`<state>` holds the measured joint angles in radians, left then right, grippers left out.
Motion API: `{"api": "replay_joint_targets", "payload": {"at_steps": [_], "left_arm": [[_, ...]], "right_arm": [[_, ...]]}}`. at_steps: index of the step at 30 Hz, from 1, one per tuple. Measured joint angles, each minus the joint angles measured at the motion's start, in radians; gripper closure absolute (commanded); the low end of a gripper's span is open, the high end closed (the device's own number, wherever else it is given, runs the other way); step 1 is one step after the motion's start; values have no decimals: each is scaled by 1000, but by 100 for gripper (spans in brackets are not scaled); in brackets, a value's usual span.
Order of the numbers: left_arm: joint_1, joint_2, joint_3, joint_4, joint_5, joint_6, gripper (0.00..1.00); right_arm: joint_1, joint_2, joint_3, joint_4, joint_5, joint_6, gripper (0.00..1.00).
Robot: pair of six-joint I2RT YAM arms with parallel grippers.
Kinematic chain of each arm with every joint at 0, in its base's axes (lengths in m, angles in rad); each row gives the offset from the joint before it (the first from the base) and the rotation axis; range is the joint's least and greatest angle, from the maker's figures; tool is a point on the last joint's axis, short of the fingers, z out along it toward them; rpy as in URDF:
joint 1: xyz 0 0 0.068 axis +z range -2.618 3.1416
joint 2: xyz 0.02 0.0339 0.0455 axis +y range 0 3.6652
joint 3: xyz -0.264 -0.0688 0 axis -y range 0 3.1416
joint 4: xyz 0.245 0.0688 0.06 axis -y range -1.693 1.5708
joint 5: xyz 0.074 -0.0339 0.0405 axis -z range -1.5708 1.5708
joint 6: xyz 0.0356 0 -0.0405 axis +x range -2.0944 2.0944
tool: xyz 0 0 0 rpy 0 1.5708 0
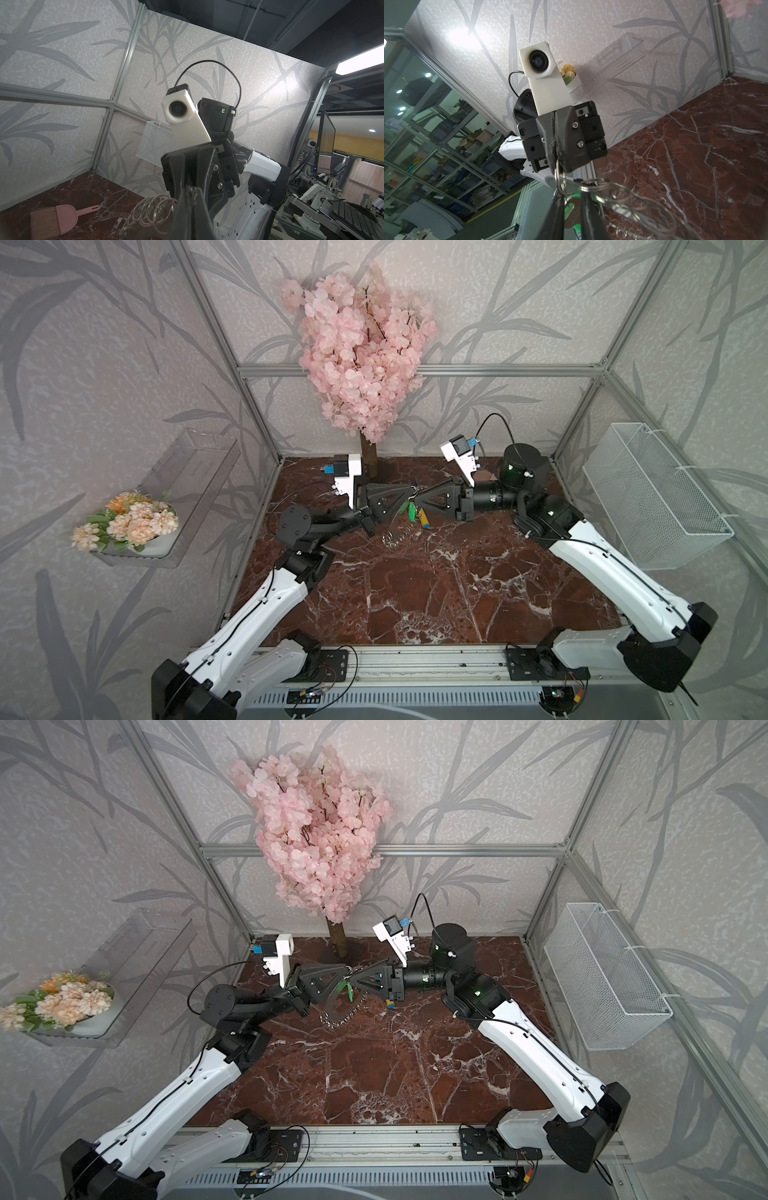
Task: Attach keys to a key ring
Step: Adjust the key on the keyring.
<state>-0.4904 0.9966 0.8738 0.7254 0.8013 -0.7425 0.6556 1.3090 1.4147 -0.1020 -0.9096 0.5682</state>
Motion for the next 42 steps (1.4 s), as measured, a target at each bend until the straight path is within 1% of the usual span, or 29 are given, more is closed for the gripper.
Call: {"api": "replay_joint_targets", "payload": {"at_steps": [2, 5, 13, 25, 28, 33, 40, 42], "left_arm": [[0, 0, 0, -1, 0, 1, 100], [0, -1, 0, -6, 0, 5, 100], [0, -5, 0, -7, -9, 7, 100], [-5, -6, -8, 2, -53, 3, 100], [-6, -6, -11, 2, -60, 1, 100], [-6, -8, -13, 1, -75, 2, 100], [-6, -15, -13, 1, -91, 2, 100], [-6, -18, -13, 1, -95, 4, 100]], "right_arm": [[-9, -9, -13, 1, 13, 3, 62], [-34, -36, -35, 8, 32, 13, 58], [-47, -87, -43, 81, 34, 34, 59], [-26, -18, -15, 109, 11, 49, 60], [-18, -7, -2, 112, 10, 49, 62], [-6, 8, 29, 114, 6, 48, 70], [12, 31, 45, 90, 7, 26, 75], [15, 35, 48, 74, 8, 18, 79]]}}
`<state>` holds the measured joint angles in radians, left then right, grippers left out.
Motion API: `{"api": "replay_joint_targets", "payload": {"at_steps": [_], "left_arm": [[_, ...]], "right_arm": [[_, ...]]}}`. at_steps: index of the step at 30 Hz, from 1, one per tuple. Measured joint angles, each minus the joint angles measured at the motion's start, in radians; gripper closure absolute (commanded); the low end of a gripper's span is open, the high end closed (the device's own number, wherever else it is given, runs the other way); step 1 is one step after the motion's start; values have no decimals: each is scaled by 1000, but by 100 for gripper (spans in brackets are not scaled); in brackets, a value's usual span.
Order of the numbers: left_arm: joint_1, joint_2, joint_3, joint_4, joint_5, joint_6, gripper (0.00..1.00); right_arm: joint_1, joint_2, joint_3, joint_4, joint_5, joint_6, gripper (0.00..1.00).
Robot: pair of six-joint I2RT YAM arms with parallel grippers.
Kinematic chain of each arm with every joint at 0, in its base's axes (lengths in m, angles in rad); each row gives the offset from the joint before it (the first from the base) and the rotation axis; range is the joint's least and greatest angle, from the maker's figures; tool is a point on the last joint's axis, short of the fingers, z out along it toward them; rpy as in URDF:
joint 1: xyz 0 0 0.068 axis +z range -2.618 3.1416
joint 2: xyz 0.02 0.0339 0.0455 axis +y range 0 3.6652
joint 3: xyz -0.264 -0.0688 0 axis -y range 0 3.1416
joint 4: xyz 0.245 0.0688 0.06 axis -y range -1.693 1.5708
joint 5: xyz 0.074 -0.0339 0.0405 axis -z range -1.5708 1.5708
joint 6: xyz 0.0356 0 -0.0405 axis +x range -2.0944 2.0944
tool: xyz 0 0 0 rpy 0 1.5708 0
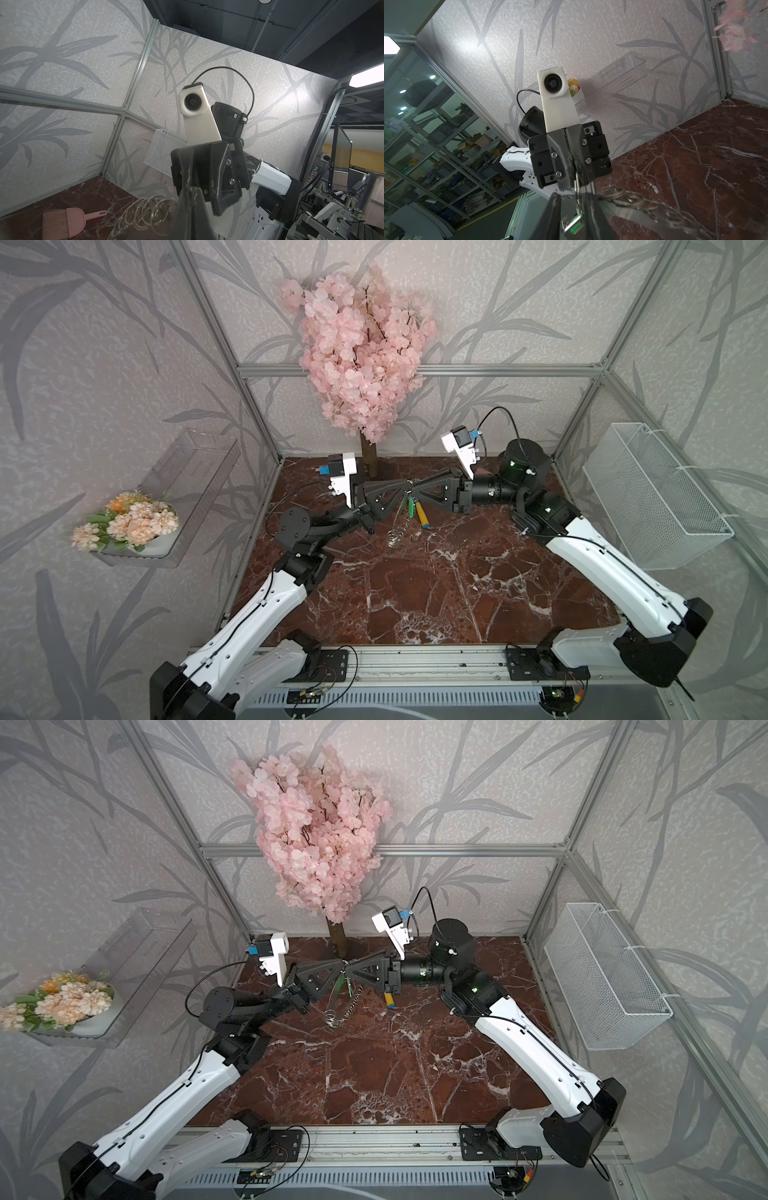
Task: Attach keys to a key ring
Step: Adjust the key on the keyring.
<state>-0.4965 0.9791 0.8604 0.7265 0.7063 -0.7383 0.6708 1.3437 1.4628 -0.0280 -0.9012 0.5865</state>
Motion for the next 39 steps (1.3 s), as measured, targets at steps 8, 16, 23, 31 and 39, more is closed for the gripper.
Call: {"api": "replay_joint_targets", "payload": {"at_steps": [8, 16, 23, 31, 39], "left_arm": [[0, -3, -2, 2, -5, 2, 100], [0, -6, -3, 1, -11, 4, 97], [0, -7, -3, -26, -15, 19, 71], [0, -6, 17, -95, 9, 40, 65], [0, 6, 65, -177, 90, 77, 64]], "right_arm": [[5, 12, 22, -36, 3, -24, 94], [6, 26, 51, -73, 3, -42, 100], [6, 40, 93, -169, 11, -98, 100], [7, 90, 295, -505, 50, -300, 100], [7, 187, 562, -909, 100, -524, 100]]}}
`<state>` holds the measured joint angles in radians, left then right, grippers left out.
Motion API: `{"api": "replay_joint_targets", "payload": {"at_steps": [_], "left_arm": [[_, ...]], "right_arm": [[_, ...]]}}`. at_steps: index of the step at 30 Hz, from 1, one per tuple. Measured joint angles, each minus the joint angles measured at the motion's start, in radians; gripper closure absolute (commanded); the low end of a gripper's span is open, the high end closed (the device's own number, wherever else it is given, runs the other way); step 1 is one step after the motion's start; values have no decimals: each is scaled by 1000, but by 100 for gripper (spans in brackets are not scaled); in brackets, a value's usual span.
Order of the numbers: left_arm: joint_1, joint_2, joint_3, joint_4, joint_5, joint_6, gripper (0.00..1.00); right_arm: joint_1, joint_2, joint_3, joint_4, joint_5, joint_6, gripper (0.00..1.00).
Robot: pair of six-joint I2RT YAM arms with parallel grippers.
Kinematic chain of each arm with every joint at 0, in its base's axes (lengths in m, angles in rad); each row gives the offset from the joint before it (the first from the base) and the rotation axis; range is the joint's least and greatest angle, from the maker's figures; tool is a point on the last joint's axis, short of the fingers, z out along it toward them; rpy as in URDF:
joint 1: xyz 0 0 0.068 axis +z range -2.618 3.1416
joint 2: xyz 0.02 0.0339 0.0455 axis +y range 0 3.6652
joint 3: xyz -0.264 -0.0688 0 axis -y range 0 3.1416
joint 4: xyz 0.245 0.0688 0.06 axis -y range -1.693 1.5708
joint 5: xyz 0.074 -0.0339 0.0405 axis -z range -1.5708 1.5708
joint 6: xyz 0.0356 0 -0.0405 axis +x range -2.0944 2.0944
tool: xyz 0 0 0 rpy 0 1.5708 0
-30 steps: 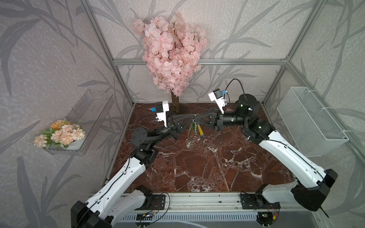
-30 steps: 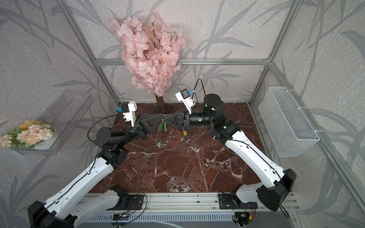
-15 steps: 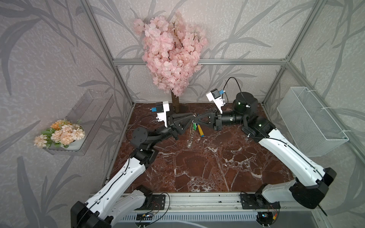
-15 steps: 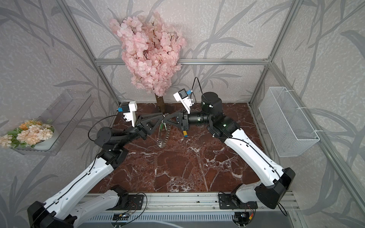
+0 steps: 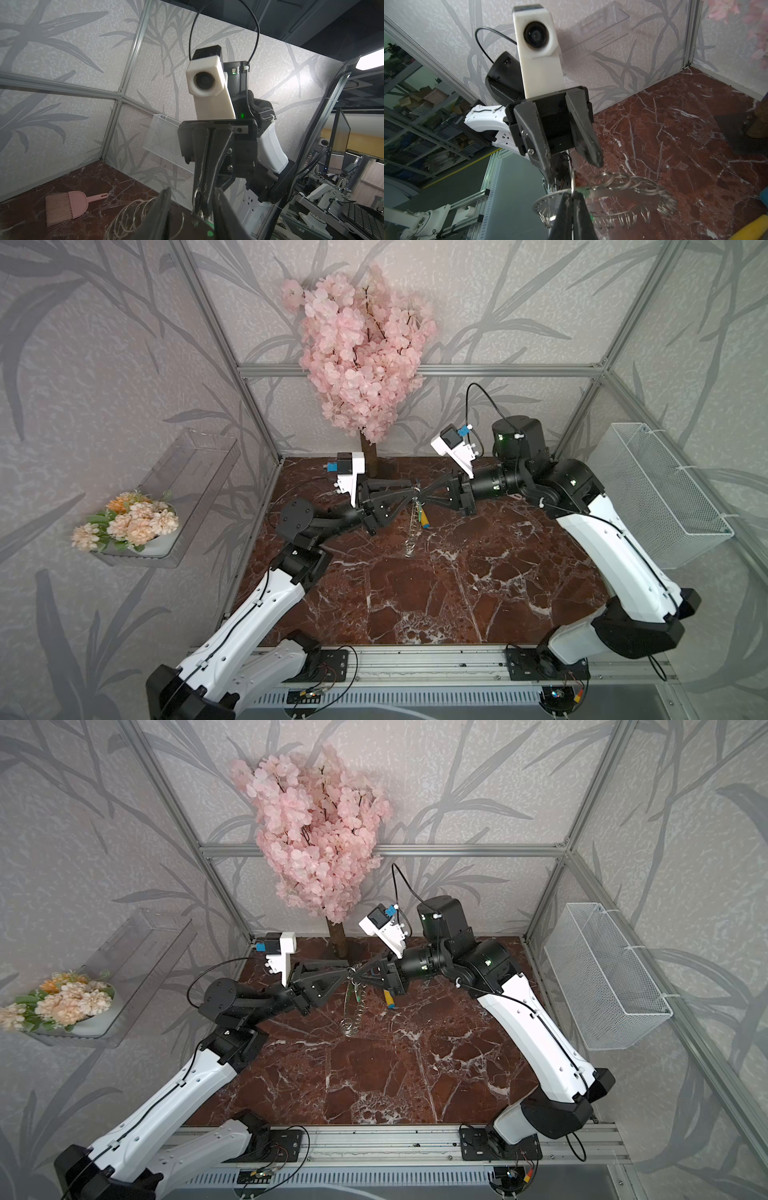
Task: Attach keys to a key ring
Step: Adjust the key on the keyring.
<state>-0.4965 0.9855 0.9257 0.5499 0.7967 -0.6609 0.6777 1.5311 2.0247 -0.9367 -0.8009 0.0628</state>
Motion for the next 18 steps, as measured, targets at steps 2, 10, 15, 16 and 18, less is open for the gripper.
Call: {"api": "replay_joint_targets", "payload": {"at_steps": [2, 10, 15, 16, 18], "left_arm": [[0, 4, 5, -23, 23, 14, 64], [0, 13, 31, -139, 95, 82, 63], [0, 22, 40, -187, 127, 115, 54], [0, 25, 40, -195, 132, 121, 54], [0, 29, 40, -211, 142, 131, 54]], "right_arm": [[0, 16, 32, -69, 13, -37, 100], [0, 19, 41, -212, 50, -116, 100], [0, 19, 49, -245, 52, -132, 100], [0, 19, 51, -247, 52, -134, 100], [1, 20, 56, -252, 51, -138, 100]]}}
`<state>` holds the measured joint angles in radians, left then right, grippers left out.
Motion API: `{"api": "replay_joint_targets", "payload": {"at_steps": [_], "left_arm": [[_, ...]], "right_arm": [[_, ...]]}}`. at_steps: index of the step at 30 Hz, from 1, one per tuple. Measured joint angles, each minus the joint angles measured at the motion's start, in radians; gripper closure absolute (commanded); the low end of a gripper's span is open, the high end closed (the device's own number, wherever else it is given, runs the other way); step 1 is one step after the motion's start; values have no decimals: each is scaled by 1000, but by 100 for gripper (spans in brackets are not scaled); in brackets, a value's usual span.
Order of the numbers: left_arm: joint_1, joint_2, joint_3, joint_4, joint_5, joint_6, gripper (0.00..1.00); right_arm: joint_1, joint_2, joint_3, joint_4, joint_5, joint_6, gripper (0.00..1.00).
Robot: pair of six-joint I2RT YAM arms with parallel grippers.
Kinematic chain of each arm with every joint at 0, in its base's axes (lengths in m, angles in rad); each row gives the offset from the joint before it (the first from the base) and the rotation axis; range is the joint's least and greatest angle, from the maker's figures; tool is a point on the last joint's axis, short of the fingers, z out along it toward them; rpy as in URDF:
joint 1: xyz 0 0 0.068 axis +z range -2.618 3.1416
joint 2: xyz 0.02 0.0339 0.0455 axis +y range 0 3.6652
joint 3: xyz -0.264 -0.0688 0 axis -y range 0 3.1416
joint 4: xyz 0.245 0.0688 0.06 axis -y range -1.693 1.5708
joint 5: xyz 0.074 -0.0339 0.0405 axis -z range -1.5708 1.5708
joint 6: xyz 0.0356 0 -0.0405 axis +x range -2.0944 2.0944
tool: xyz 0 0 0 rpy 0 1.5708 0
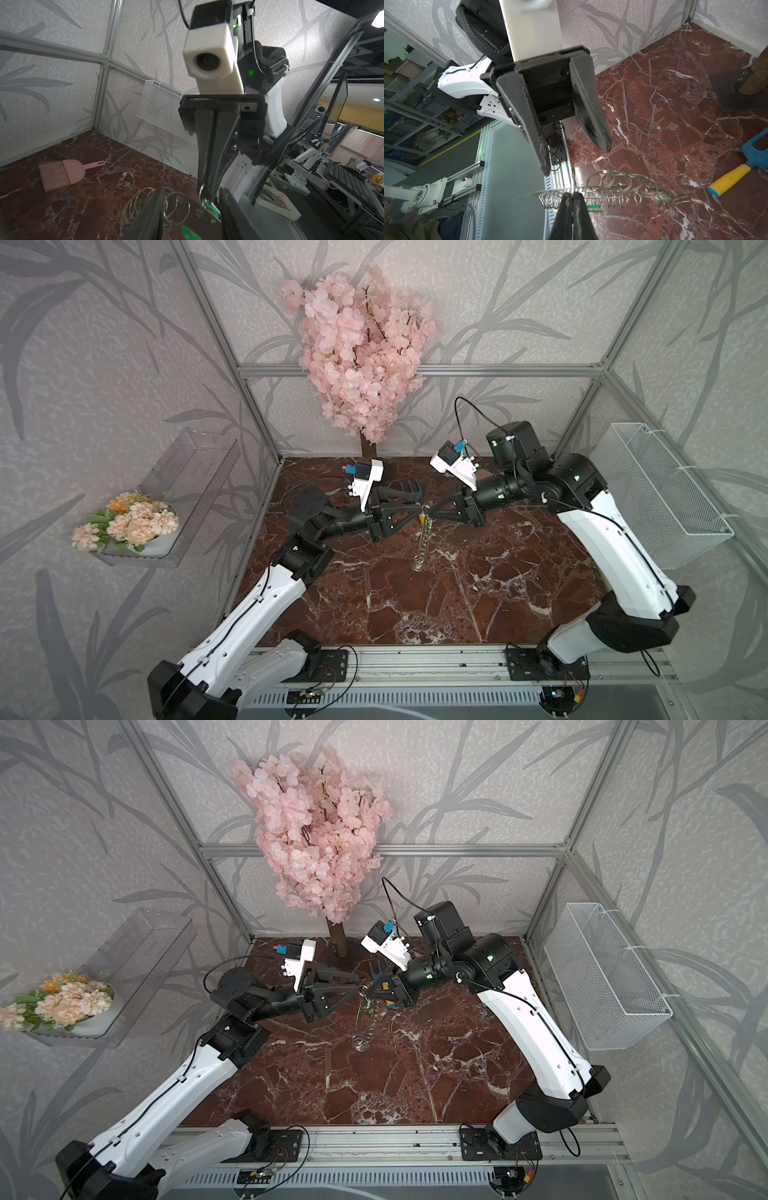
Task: Attach keys to a key ring
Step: Adjust the key on the keyring.
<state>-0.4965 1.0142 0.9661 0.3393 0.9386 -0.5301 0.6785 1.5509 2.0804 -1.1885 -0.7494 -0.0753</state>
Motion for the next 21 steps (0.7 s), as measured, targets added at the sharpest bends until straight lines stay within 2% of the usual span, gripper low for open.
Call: {"api": "replay_joint_targets", "payload": {"at_steps": [5, 9, 13, 21], "left_arm": [[0, 5, 0, -21, 15, 8, 55], [0, 5, 0, -19, 31, 6, 67], [0, 11, 1, -9, 51, 3, 73], [0, 20, 2, -10, 83, -3, 76]], "right_arm": [[0, 3, 1, -6, -1, -2, 100], [0, 13, 1, -6, -5, -2, 100], [1, 22, 1, -6, -11, -2, 100], [3, 28, 1, -6, -19, -2, 100]]}}
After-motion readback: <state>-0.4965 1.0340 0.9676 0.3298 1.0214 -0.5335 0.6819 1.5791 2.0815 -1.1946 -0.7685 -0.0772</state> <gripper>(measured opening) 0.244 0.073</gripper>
